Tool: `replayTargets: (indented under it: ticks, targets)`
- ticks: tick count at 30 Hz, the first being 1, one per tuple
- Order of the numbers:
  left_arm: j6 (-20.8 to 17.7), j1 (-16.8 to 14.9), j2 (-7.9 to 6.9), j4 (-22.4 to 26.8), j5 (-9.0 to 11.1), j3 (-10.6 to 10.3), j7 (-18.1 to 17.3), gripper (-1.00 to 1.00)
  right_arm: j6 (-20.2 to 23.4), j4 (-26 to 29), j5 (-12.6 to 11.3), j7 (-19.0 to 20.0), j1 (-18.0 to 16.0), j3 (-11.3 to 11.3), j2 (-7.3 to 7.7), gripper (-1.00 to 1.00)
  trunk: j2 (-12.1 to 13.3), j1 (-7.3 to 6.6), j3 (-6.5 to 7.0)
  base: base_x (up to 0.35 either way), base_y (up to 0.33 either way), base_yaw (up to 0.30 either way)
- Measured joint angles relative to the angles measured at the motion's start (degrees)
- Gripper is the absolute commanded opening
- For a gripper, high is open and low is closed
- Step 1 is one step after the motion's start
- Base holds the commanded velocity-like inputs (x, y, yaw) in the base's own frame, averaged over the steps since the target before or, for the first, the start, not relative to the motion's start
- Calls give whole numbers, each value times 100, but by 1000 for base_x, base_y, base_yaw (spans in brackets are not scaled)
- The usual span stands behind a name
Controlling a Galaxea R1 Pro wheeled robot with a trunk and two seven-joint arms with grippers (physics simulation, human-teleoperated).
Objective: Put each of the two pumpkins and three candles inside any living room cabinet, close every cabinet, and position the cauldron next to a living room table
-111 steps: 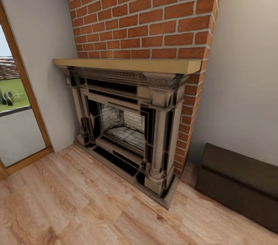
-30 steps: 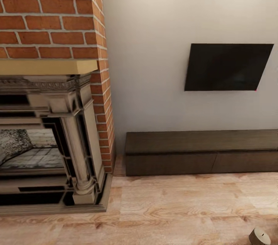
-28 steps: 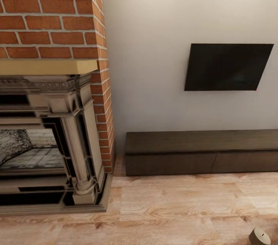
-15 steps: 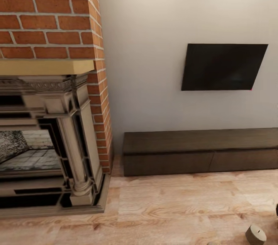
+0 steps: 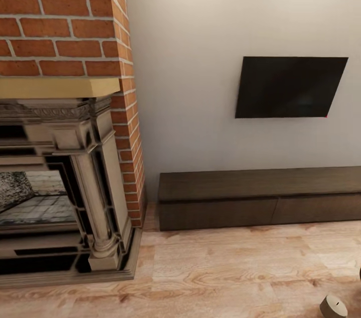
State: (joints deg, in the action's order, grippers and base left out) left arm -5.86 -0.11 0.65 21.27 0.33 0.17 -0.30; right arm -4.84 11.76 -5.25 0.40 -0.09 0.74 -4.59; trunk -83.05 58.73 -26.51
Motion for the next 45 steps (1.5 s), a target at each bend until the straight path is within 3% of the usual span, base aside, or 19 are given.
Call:
replayTargets:
  ticks: [4,5,9,13,15,21,26,34,45]
  targets:
    - [-1334,1,-28,1333,6,17,1,100,720,952,4,-17,-1,-3,-64,100,0,0,1,1,0,0]
    - [-1840,0,-18,1874,3,26,11,100,1197,1551,2,-25,-4,-3,-79,100,1,0,2,0,0,0]
    - [-2332,2,2,2845,-1,48,36,100,2037,2730,-7,-57,-20,-3,-102,100,0,0,1,0,0,0]
    - [-2422,-3,3,3438,-3,50,52,100,2331,3417,-12,-69,-109,-3,-126,100,0,0,1,0,0,0]
    - [-2416,-6,-11,3993,-9,54,57,100,2378,3610,-15,-83,-336,1,-156,100,1,0,1,0,0,0]
    - [-2380,-16,-9,4367,-5,54,54,100,2371,3626,-18,-97,-449,-6,-209,100,39,-21,18,0,0,0]
    - [-2442,-30,108,5096,0,32,46,100,2358,3614,-26,-87,-451,-25,-222,100,240,-131,97,0,0,-17]
    - [-2440,-31,245,5225,-16,-23,48,100,2408,3347,-45,-95,-455,2,-224,100,561,-307,171,0,0,-66]
    - [-2452,-31,252,5247,-25,-26,46,100,2426,3238,-86,-96,-460,5,-224,100,1002,-549,268,0,0,-70]
